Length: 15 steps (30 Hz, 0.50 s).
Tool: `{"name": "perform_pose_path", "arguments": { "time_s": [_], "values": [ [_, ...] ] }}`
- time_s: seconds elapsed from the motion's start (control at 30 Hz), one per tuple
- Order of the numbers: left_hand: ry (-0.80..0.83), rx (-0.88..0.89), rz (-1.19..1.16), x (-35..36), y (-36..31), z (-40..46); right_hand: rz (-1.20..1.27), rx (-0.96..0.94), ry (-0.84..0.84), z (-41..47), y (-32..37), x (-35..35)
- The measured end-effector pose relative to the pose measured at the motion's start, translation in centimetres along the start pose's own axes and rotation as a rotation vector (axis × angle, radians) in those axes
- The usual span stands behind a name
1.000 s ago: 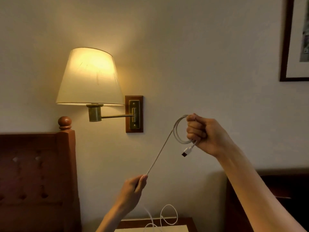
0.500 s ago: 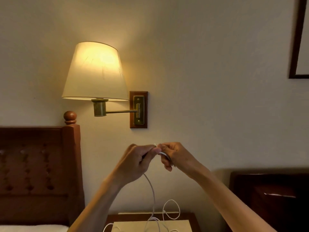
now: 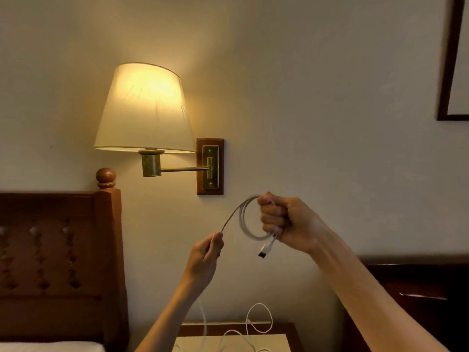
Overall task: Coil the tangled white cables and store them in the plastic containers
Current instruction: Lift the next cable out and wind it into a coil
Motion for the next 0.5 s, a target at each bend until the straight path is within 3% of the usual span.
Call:
{"name": "perform_pose_path", "arguments": {
  "time_s": [0.1,0.17,0.33,0.4,0.5],
  "values": [
    [0.017,-0.087,0.126,0.4,3.2,-2.0,0.105,-0.046,0.021,0.0,2.5,-0.7],
    [0.063,-0.089,0.265,0.9,3.8,-2.9,0.05,-0.064,-0.022,0.4,2.9,-1.5],
    [0.597,-0.005,0.571,4.0,-2.3,-2.7,-0.408,-0.152,-0.199,1.1,0.3,-2.2],
    [0.675,0.072,0.571,4.4,-5.7,-2.1,-0.587,-0.181,-0.201,0.9,-1.0,-1.9],
    [0.644,0.235,0.56,4.0,-9.4,-1.4,-0.762,-0.186,-0.163,0.6,-2.9,-1.2]
  ]
}}
Point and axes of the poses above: each hand's wrist, its own z-axis towards the middle knuckle, its own x-axis out of the palm, y = z × x, the point moved 4 cm from there along z, towards the middle knuckle, and after that the axes turned 2 degrees about -z, right-handed, at the moved point
